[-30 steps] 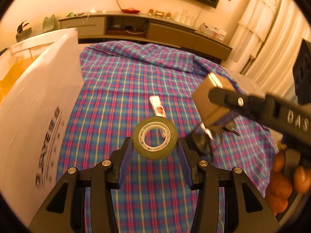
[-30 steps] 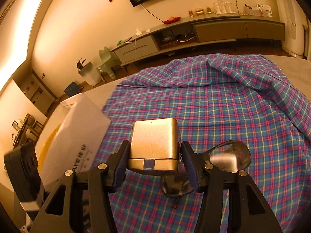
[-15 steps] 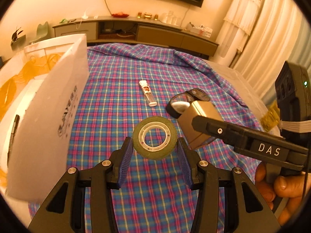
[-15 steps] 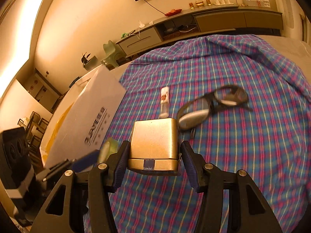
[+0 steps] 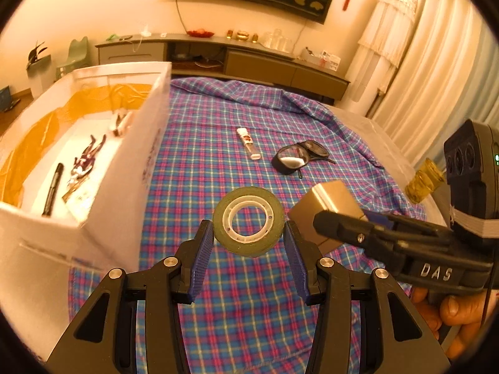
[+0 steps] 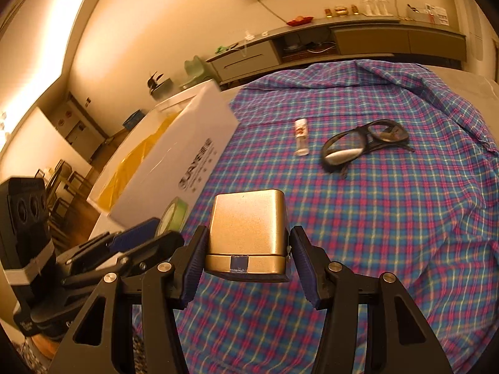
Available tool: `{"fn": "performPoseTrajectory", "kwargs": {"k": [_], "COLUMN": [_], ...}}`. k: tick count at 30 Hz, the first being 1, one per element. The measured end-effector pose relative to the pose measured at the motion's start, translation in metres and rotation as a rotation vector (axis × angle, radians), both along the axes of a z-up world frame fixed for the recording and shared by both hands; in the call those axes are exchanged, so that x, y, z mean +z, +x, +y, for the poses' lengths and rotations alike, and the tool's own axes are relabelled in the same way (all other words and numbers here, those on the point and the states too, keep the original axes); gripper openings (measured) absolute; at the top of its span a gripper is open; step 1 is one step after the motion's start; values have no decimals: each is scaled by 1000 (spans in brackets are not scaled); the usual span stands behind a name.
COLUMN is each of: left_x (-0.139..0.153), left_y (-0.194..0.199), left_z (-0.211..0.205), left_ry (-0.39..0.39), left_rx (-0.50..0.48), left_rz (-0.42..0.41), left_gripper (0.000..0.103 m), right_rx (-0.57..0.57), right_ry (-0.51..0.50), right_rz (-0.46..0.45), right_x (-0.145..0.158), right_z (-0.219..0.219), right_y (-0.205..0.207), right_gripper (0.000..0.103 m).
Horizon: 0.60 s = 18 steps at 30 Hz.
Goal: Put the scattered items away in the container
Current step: 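Carry the green tape roll and gold tin over the cardboard box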
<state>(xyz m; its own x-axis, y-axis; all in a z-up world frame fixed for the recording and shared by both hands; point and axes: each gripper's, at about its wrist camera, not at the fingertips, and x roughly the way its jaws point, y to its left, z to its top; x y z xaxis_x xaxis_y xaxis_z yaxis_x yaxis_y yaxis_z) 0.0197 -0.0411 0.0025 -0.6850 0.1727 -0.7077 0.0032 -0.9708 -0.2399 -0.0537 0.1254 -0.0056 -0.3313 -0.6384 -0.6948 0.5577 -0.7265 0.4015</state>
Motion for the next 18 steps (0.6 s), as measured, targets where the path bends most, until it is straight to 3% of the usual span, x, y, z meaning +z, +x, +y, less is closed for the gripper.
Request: {"fn": "performPoseTrajectory", "kwargs": {"k": [18], "left_x": [20], "left_y": [56], "left_z": [-52], "left_ry": [72], "left_rx": [48], "left_rz": [66], "left_gripper": [48], "right_rx": [176], "right_ry": [19], "right_rz": [73], "right_x": [30], "right_z": [-54], "right_y": [65], "right_gripper": [55]}}
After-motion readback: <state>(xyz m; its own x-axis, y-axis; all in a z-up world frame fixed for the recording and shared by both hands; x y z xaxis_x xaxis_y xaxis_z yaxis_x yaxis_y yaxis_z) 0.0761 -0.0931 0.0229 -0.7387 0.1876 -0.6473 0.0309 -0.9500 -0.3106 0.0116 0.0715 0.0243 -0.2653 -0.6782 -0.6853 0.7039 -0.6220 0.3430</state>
